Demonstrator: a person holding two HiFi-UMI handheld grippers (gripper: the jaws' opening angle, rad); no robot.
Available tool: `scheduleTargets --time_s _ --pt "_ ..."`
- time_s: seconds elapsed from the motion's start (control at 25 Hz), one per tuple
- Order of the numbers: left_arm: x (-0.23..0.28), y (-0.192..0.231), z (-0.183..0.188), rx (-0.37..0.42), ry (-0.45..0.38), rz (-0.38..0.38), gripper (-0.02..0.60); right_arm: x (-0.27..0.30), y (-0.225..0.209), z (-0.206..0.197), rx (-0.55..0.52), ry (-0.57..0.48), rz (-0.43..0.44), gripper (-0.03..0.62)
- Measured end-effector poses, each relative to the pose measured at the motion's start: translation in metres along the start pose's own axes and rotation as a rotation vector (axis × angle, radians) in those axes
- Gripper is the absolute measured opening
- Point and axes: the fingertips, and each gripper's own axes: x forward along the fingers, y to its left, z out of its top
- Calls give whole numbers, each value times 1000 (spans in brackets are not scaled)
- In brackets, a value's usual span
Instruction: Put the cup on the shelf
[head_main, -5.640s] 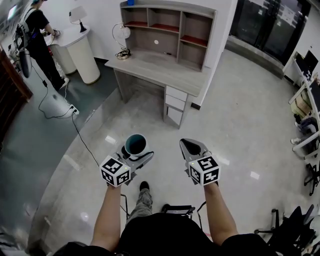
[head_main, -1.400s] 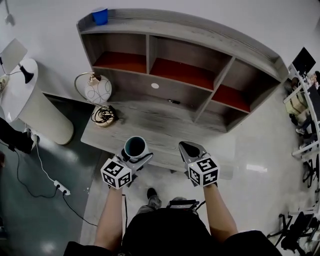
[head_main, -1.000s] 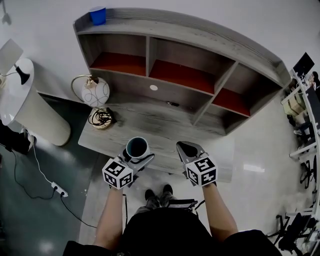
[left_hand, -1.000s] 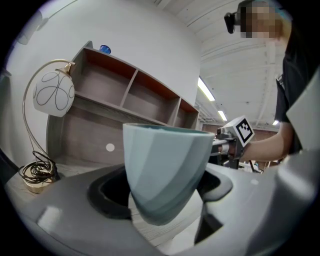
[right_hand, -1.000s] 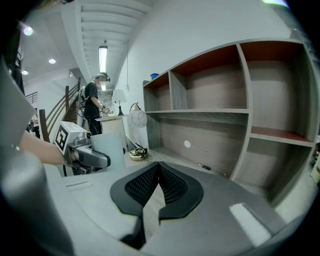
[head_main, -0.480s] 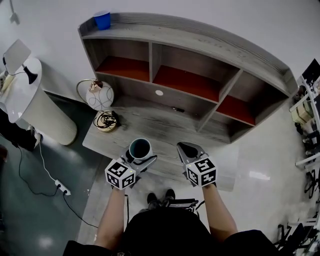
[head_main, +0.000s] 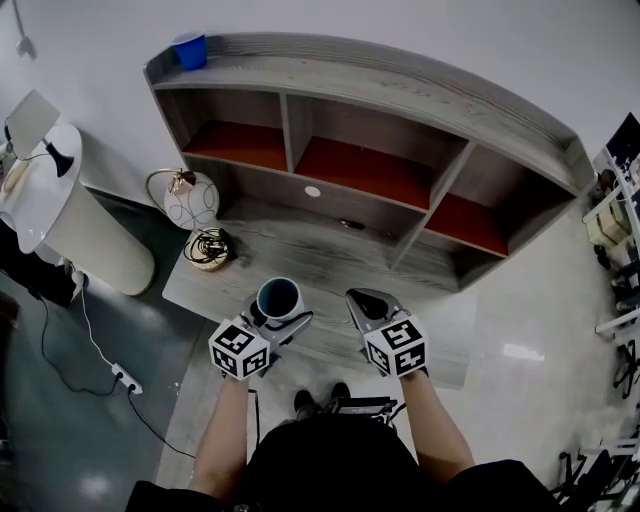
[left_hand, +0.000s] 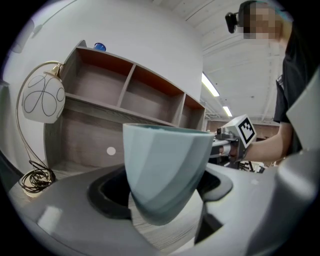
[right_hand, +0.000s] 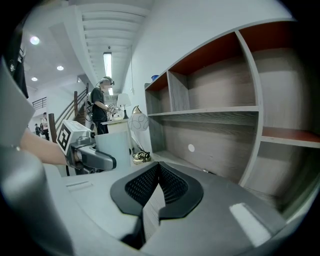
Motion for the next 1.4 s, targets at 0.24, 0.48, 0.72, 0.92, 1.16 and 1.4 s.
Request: scheduleTargets --time_s 0.24,0.48,0.72,0.92,1.16,1.4 --pt "10 -3 -8 -1 32 0 370 0 -8 -3 7 3 30 12" --pt "22 0 -5 3 53 23 371 -1 -28 -9 19 20 61 12" --pt "38 15 15 42 54 51 371 12 -34 -10 -10 37 137 12" --pt "57 29 22 58 59 58 371 25 -42 -9 -25 53 158 12" --pt "94 64 23 68 53 51 371 54 -71 -6 -12 52 114 12" --pt "131 106 17 80 56 23 371 91 -96 0 31 12 46 12"
